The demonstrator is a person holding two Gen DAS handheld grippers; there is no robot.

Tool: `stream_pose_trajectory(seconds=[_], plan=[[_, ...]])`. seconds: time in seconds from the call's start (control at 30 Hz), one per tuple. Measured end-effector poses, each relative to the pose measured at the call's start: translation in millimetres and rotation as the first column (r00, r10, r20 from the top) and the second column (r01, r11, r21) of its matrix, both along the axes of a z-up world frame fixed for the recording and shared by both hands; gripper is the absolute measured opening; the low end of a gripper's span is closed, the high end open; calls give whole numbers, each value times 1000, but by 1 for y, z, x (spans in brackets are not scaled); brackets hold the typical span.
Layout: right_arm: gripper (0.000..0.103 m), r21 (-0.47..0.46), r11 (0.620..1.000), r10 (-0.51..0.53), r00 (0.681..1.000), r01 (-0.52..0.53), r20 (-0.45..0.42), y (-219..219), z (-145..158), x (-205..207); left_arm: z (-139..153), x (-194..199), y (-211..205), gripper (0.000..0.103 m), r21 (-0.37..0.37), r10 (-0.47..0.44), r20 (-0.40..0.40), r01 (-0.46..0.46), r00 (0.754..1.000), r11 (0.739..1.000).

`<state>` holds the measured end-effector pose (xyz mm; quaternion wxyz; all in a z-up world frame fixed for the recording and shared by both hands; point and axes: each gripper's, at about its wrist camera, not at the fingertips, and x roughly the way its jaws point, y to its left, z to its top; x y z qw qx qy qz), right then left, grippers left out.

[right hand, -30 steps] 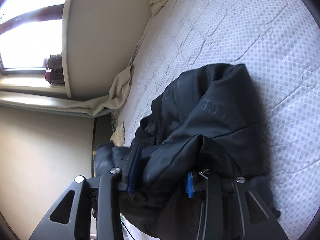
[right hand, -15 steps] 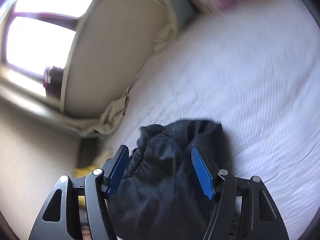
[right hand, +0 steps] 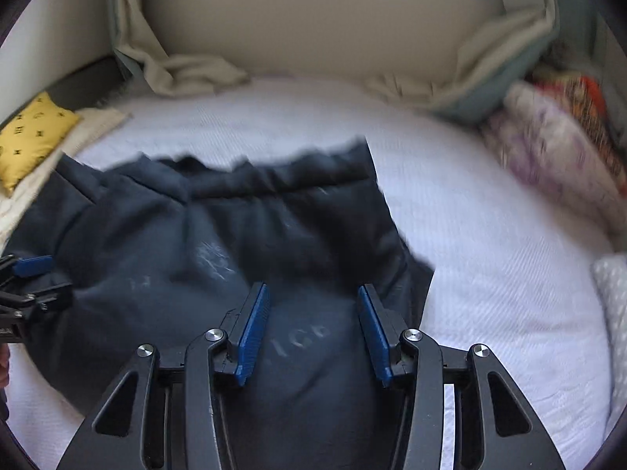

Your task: Fold large clothes

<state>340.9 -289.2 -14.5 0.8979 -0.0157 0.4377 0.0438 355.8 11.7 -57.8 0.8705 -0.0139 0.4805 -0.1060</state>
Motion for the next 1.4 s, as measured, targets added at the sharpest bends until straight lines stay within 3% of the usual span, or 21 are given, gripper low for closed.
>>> stream_pose_trajectory(seconds=[0.13,0.43,0.6,0.73,0.8,0.87,1.0,1.13,1.27,1.4], plan=[[44,76,997,-13,997,19,-76,-15,-31,11,-10,2,5,95,-21,17,-20,-18,1000,1000],[44,67,998,19,999,-16,-43,-13,-62,9,-12,15,10,95,-103,30,-31,-33,999,994],[45,140,990,13,993,4,-120,-20,-39,22,16,13,26,91,-174,41,-43,-48,998,984],[45,207,978,-21,1000,24,-15,-36,1,19,45,9,49,91,-119,126,72,-117,989,986],[45,202,978,-51,998,44,33,-44,13,17,47,12,69,91,-124,175,81,-165,981,979],[45,164,984,-72,997,64,41,-49,11,20,38,18,85,90,-134,208,36,-202,977,970],[45,174,980,-82,994,93,-68,-58,-22,29,10,26,100,84,-117,227,-54,-231,973,966],[46,190,977,-73,988,98,-136,-59,-46,35,-2,29,98,84,-103,224,-63,-229,973,968],[47,158,985,-58,991,77,-123,-52,-59,31,-16,32,111,84,-194,243,-79,-255,967,948],[48,174,982,-62,993,79,-101,-51,-66,29,-20,30,113,84,-208,243,-62,-251,968,945]])
